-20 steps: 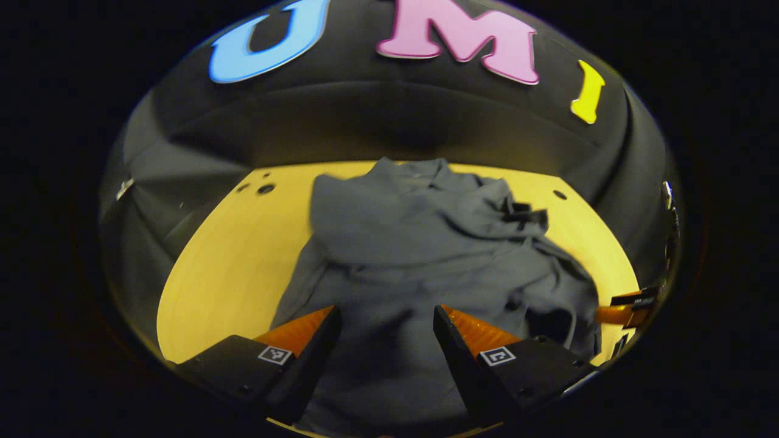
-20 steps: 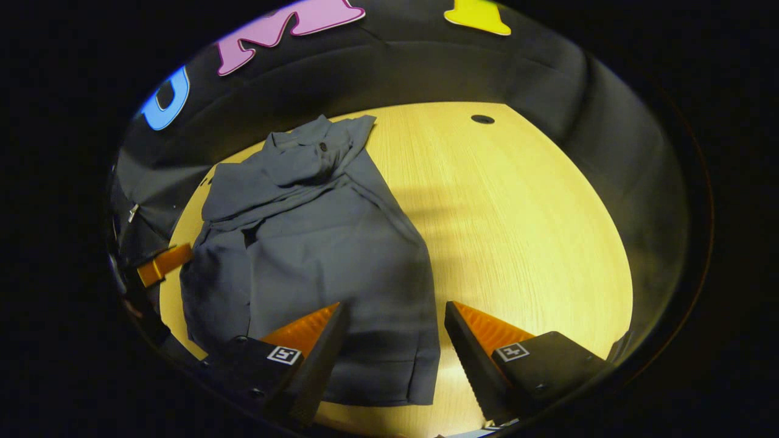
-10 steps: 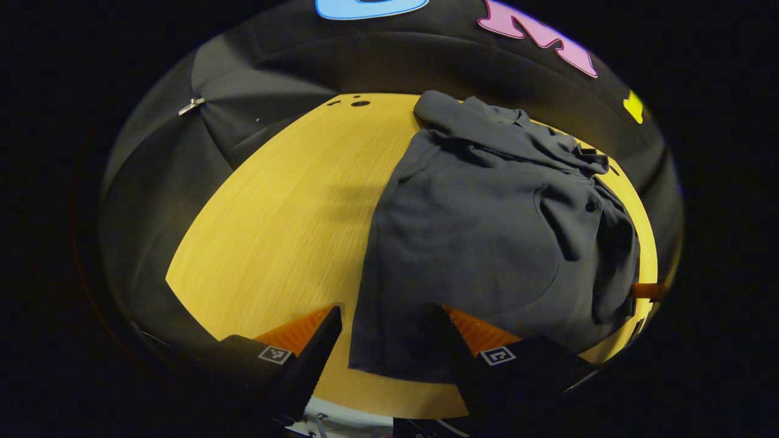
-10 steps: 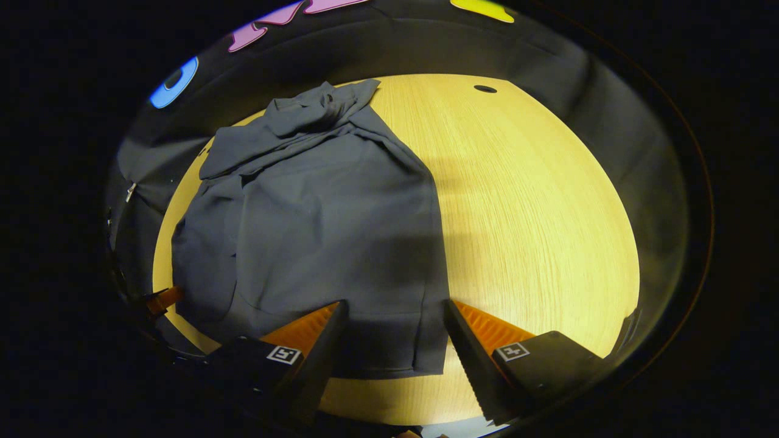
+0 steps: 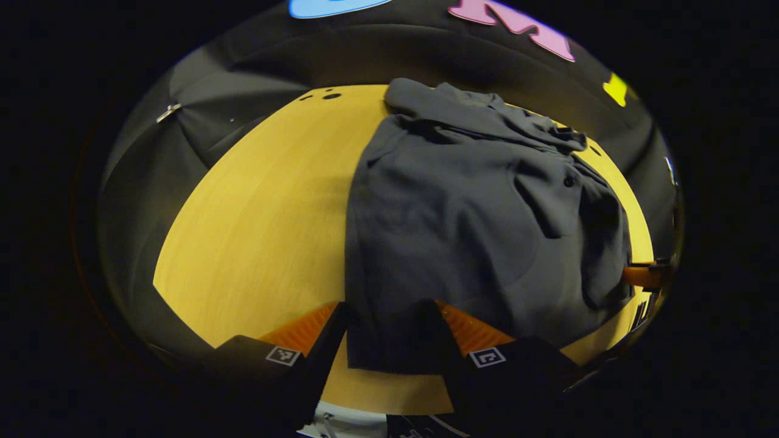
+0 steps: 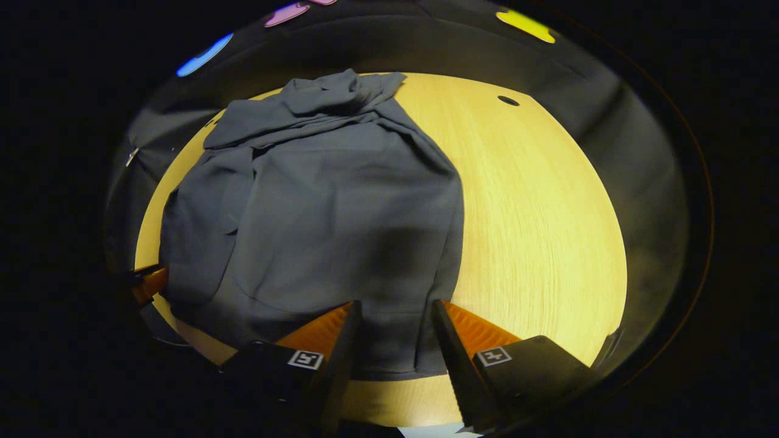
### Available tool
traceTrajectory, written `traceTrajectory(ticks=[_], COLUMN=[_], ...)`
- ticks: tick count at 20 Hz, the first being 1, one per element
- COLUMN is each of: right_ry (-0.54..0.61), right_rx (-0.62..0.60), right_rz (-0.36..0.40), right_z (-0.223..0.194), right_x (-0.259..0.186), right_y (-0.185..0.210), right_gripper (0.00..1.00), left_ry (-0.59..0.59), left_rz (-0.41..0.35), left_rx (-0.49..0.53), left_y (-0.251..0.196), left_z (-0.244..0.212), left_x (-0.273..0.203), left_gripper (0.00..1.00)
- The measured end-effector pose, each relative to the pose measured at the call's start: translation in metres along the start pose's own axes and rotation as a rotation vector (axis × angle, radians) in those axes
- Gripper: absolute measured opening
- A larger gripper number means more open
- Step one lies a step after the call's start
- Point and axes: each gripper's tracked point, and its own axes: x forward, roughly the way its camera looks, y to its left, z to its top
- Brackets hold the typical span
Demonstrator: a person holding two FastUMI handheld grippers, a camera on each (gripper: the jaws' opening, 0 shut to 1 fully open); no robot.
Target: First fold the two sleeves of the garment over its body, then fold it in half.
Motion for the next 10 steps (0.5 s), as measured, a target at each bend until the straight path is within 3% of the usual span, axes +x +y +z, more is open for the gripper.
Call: traceTrajectory(ticks=[1,2,3,5,6,7,9,10], right_ry=[-0.001,-0.002,-0.008,-0.012,-0.009,-0.006,0.004,-0.004], right_rx=[-0.003,-0.014,-0.014,0.022,0.041,0.070,0.123,0.126], right_rz=[0.011,0.024,0.044,0.088,0.122,0.152,0.197,0.199], right_z=[0.002,0.003,0.004,0.006,0.010,0.011,0.015,0.016], right_x=[0.002,0.004,0.004,0.003,0.005,0.006,0.009,0.006], right_y=[0.002,0.004,0.008,0.016,0.021,0.024,0.028,0.028], right_gripper=[0.72,0.48,0.54,0.27,0.13,0.10,0.06,0.05], left_ry=[0.001,-0.003,-0.007,-0.014,-0.016,-0.016,-0.014,-0.003], left_rz=[-0.014,-0.023,-0.032,-0.049,-0.057,-0.070,-0.106,-0.119], left_rx=[0.013,0.027,0.039,0.061,0.069,0.073,0.079,0.096], left_y=[-0.008,-0.014,-0.020,-0.030,-0.033,-0.036,-0.044,-0.045], left_z=[0.002,0.003,0.002,0.005,0.005,0.006,0.009,0.009], left_x=[0.002,0.003,0.003,0.003,0.004,0.003,0.003,0.004], left_gripper=[0.89,0.80,0.75,0.61,0.42,0.44,0.22,0.06])
